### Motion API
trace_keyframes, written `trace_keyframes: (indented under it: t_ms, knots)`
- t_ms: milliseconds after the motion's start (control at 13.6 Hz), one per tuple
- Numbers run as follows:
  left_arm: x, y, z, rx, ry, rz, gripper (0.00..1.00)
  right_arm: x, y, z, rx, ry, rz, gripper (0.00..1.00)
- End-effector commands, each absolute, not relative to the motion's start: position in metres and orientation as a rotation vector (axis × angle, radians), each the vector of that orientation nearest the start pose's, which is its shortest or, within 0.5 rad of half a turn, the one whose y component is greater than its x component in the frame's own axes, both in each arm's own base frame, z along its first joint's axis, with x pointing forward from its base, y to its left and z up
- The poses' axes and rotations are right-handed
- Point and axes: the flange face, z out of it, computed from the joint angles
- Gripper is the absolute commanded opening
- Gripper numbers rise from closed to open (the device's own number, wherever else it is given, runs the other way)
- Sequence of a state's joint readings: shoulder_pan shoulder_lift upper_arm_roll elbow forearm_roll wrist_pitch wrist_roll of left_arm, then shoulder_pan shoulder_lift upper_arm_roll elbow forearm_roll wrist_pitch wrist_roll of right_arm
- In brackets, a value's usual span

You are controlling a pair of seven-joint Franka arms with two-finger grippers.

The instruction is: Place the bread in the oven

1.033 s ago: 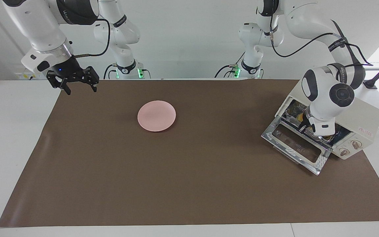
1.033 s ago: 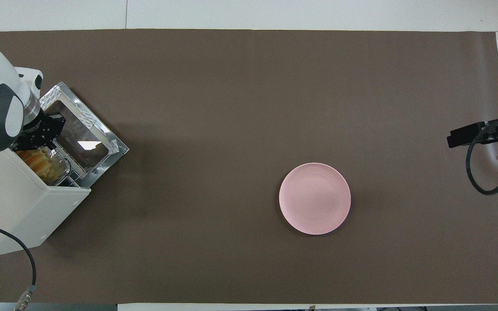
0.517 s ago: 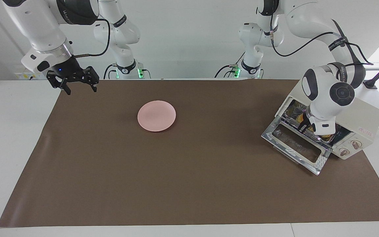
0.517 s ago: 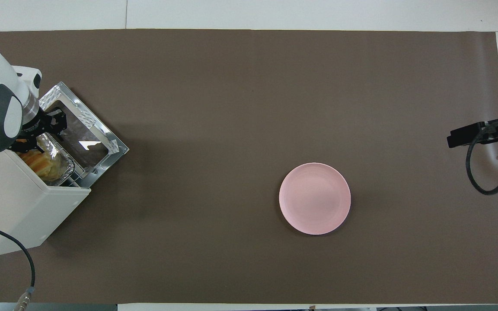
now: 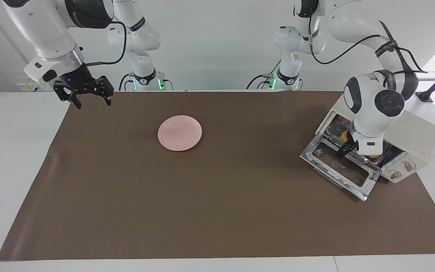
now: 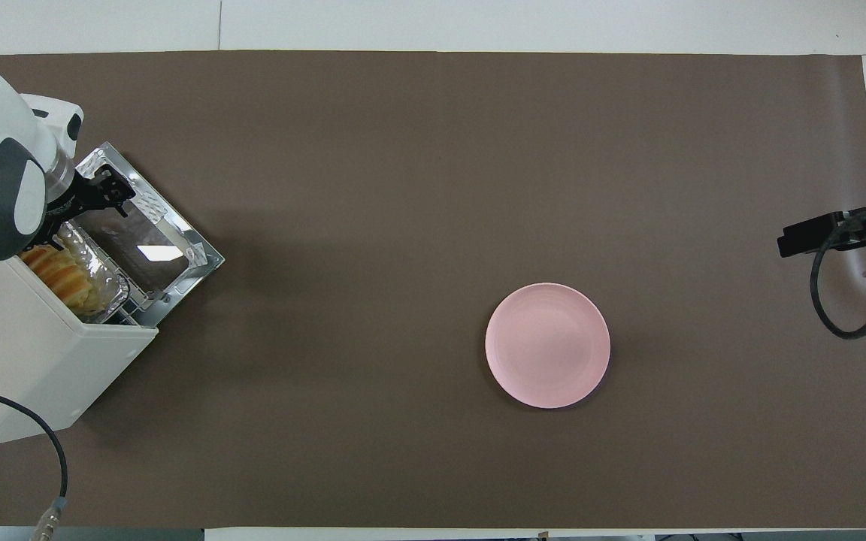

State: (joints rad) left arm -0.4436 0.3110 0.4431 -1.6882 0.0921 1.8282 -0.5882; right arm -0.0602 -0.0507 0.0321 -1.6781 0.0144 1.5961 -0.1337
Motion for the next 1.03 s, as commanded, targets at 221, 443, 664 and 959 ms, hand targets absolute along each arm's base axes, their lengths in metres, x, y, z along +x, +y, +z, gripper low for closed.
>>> trace_keyframes:
  t_ms: [221, 443, 664, 959]
  knots:
    - [0.608, -0.038, 0.495, -2.908, -0.453, 0.194, 1.00, 0.530, -0.013, 0.605, -3.113, -0.137, 0.052, 1.00]
    - [0.582, -0.026, 0.537, -3.019, -0.269, 0.232, 1.00, 0.530, -0.013, 0.605, -3.113, -0.137, 0.052, 1.00]
    - [0.563, -0.016, 0.559, -3.050, -0.195, 0.281, 1.00, 0.531, -0.013, 0.604, -3.113, -0.137, 0.055, 1.00]
    - [0.543, -0.009, 0.579, -3.082, -0.042, 0.350, 1.00, 0.530, -0.013, 0.605, -3.113, -0.137, 0.052, 1.00]
